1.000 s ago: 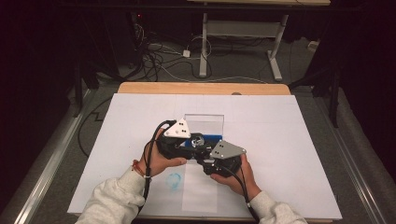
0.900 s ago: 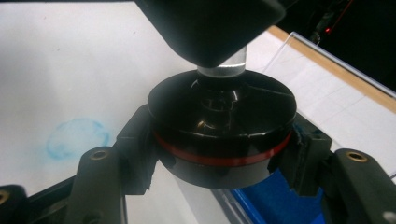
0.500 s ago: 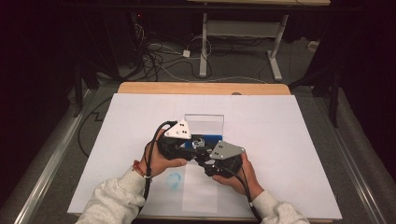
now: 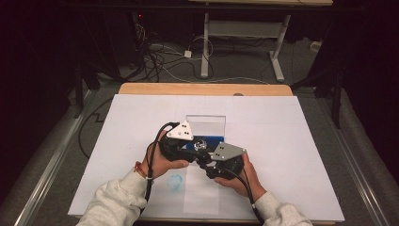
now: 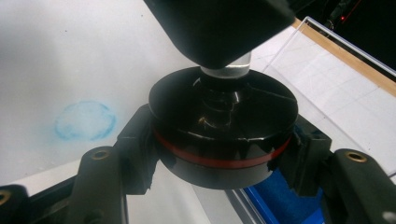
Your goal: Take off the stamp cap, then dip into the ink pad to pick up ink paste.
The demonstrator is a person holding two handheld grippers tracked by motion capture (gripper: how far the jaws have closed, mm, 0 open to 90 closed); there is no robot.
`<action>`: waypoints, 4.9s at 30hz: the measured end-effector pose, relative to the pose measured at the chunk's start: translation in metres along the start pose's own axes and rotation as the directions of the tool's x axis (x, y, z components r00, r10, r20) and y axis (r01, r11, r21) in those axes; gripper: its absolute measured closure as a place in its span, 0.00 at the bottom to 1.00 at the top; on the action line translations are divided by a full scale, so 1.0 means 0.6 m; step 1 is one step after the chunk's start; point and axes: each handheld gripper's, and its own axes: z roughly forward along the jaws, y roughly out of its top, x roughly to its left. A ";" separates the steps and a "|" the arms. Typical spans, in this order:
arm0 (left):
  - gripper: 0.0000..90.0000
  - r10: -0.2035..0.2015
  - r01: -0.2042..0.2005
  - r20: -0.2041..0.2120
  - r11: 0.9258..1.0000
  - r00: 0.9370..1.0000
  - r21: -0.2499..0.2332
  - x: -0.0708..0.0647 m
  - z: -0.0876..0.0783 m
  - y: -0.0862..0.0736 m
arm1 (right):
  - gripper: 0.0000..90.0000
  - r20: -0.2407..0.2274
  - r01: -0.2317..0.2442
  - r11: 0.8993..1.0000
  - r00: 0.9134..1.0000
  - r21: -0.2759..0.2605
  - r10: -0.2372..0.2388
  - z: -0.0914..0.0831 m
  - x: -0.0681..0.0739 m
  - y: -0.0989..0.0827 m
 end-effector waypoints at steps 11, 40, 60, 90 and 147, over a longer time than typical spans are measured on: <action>0.61 0.005 -0.006 -0.017 1.000 1.000 -0.016 -0.002 -0.003 0.005 | 0.44 -0.057 0.149 0.987 0.988 0.063 -0.146 0.021 0.042 0.008; 0.61 -0.016 0.017 -0.061 1.000 0.998 0.020 0.020 -0.016 -0.014 | 0.43 0.044 -0.024 0.998 0.999 0.063 0.021 -0.046 -0.032 -0.024; 0.61 -0.046 0.048 -0.107 0.999 0.993 0.011 0.037 -0.033 -0.031 | 0.43 0.163 -0.047 0.998 0.985 -0.038 0.053 -0.147 -0.053 -0.038; 0.61 -0.061 0.061 -0.121 0.998 0.991 -0.002 0.050 -0.044 -0.040 | 0.43 0.205 -0.086 0.996 0.975 -0.034 0.091 -0.203 -0.053 -0.089; 0.61 -0.047 0.049 -0.144 0.999 0.988 0.010 0.081 0.045 -0.007 | 0.43 0.166 -0.111 0.994 0.980 -0.002 0.110 -0.197 -0.057 -0.109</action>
